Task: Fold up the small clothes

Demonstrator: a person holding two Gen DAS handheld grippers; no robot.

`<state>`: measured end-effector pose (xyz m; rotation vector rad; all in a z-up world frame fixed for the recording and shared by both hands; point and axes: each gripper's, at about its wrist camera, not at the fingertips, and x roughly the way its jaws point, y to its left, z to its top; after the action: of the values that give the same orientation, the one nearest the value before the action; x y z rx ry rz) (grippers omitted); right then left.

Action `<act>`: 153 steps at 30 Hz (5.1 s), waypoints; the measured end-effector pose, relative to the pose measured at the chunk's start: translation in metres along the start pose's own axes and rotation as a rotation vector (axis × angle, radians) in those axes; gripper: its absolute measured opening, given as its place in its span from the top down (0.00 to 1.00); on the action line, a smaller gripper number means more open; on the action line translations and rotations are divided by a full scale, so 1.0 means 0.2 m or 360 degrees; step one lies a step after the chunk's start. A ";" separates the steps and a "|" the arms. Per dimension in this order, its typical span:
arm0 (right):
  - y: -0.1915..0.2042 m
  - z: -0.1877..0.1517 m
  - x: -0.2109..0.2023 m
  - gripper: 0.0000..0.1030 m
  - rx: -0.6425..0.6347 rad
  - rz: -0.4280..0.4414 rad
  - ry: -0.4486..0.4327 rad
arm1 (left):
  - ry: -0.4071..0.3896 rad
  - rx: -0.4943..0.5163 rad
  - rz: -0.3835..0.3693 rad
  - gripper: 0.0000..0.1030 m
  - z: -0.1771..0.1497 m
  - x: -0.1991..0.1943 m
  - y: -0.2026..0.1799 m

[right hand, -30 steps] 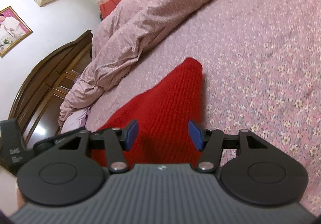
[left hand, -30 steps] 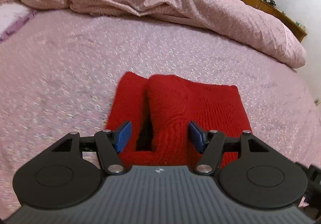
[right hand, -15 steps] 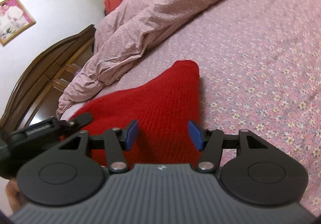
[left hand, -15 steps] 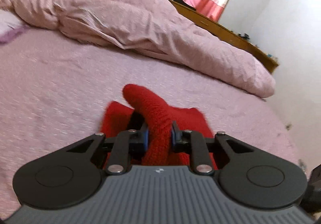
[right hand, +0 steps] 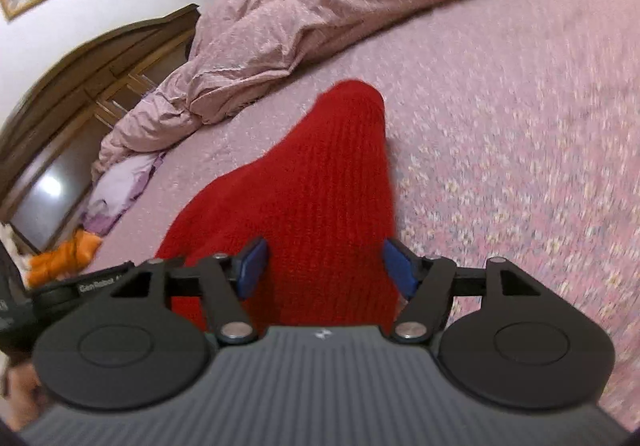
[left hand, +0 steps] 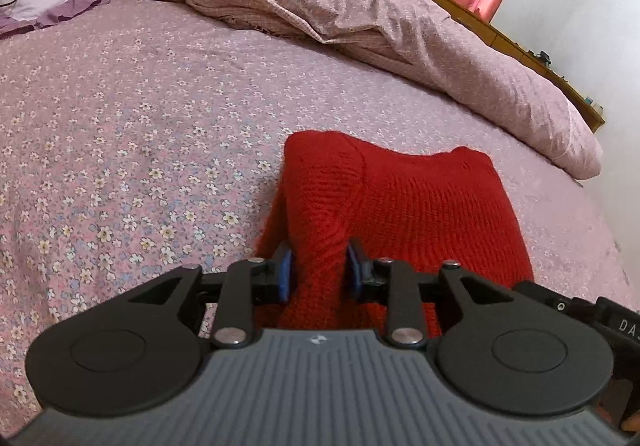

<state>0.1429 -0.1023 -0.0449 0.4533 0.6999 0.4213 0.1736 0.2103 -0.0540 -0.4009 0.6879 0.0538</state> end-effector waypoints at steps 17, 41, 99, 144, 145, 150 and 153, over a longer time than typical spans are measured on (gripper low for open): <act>0.11 -0.02 -0.11 0.35 -0.0198 0.0002 0.0054 | 0.0086 0.0140 0.0162 0.60 -0.06 -0.19 -0.13; 0.02 -0.04 -0.11 0.27 -0.0032 0.0042 0.0112 | 0.0069 0.0176 0.0198 0.45 -0.03 -0.29 -0.20; -0.10 0.21 0.11 0.29 0.0121 0.0531 0.0131 | 0.0210 -0.0114 -0.0461 0.23 0.17 0.07 -0.22; -0.70 0.37 -0.08 0.30 0.0234 0.0168 -0.0009 | 0.0295 0.0179 -0.0540 0.25 0.02 0.48 -0.74; -0.72 0.35 -0.07 0.30 0.0249 0.0153 -0.0009 | 0.0293 0.0194 -0.0533 0.25 0.02 0.48 -0.74; -0.71 0.32 -0.08 0.26 0.0243 0.0105 -0.0032 | 0.0281 0.0265 -0.0453 0.25 0.02 0.41 -0.77; -0.69 0.33 -0.13 0.26 0.0195 0.0045 -0.0033 | 0.0241 0.0306 -0.0400 0.25 0.01 0.32 -0.79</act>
<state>0.2006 -0.2462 -0.0606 0.5829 0.7024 0.4013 0.2528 0.0603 -0.0387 -0.3059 0.7799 -0.2812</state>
